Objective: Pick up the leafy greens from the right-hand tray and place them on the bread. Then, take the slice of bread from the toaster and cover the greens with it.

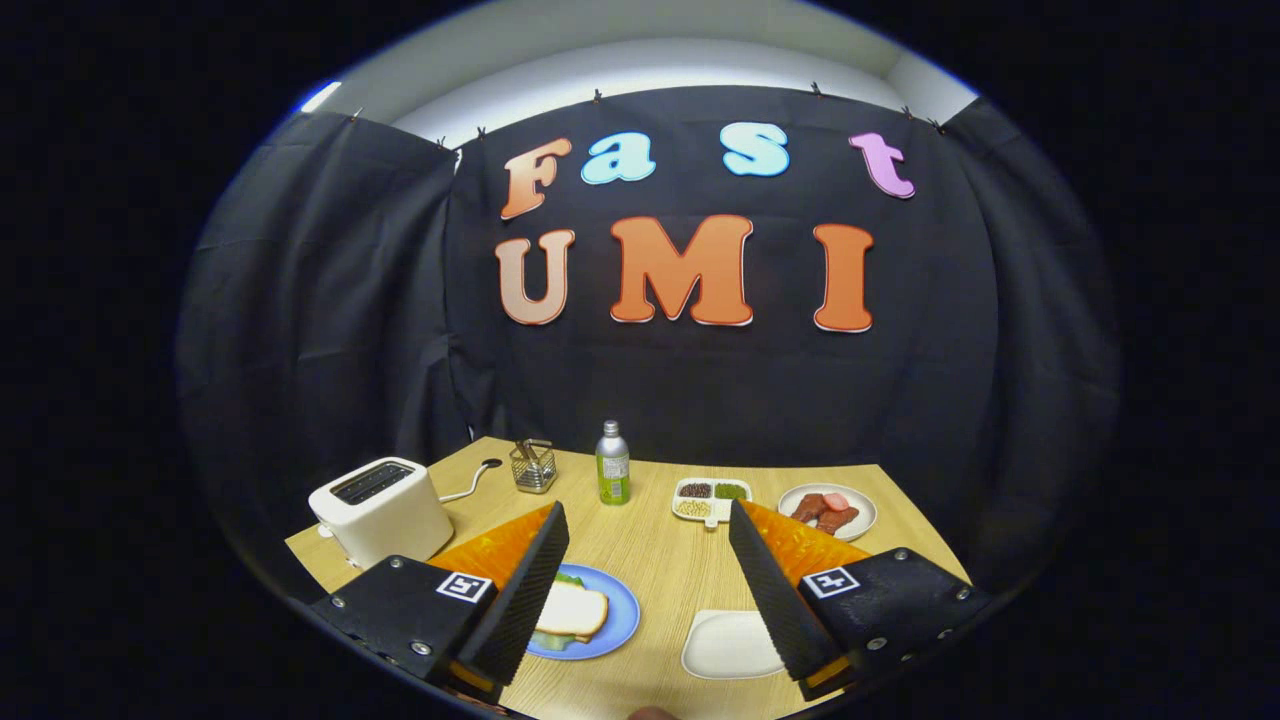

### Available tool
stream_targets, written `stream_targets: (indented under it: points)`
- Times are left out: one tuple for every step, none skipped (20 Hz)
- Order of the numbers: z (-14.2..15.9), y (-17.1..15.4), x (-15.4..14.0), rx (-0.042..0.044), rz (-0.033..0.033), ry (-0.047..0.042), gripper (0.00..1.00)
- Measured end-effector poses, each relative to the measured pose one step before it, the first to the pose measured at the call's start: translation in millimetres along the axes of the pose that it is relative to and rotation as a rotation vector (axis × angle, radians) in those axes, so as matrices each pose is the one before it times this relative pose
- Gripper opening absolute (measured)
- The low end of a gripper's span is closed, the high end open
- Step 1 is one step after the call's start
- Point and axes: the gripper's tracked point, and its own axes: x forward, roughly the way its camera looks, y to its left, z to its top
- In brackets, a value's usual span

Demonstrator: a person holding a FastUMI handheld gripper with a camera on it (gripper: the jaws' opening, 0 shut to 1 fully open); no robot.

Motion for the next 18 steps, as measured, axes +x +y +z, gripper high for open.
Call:
stream_targets:
  points:
    - [2.51, -2.64, -5.26, 0.00824, -0.00622, -0.01167, 0.97]
    - [0.91, -2.63, -6.20, 0.01437, -0.01013, -0.00814, 0.97]
    - [4.51, -1.18, -5.20, 0.01640, -0.00333, -0.01797, 0.97]
    - [5.82, -2.01, -5.00, 0.01034, -0.00608, -0.02677, 0.97]
    - [6.84, -4.43, -4.16, 0.00292, -0.01004, -0.02635, 0.97]
    - [4.24, -5.29, -5.38, -0.00034, -0.01835, -0.01868, 0.97]
    - [2.98, -4.57, -6.17, -0.00305, -0.01508, -0.01169, 0.97]
    - [3.60, -2.19, -5.73, -0.00371, -0.00807, -0.01541, 0.97]
    - [4.97, -1.20, -6.29, -0.00432, -0.00666, -0.01719, 0.97]
    - [4.71, -1.17, -6.17, -0.00636, -0.00759, -0.01708, 0.97]
    - [4.94, -2.08, -5.34, -0.01300, -0.00847, -0.01783, 0.97]
    - [3.70, -3.22, -4.81, -0.01598, -0.01359, -0.01766, 0.97]
    - [2.41, -1.25, -4.27, -0.02156, -0.00961, -0.01570, 0.97]
    - [4.56, -0.50, -4.79, -0.02436, -0.00418, -0.01565, 0.97]
    - [4.35, 0.81, -4.22, -0.02426, -0.00151, -0.02005, 0.97]
    - [4.57, 2.64, -3.79, -0.02477, -0.00060, -0.01825, 0.97]
    - [2.67, 1.61, -3.01, -0.02144, -0.00368, -0.01415, 0.97]
    - [1.33, 1.01, -2.73, -0.01784, -0.00257, -0.00720, 0.97]
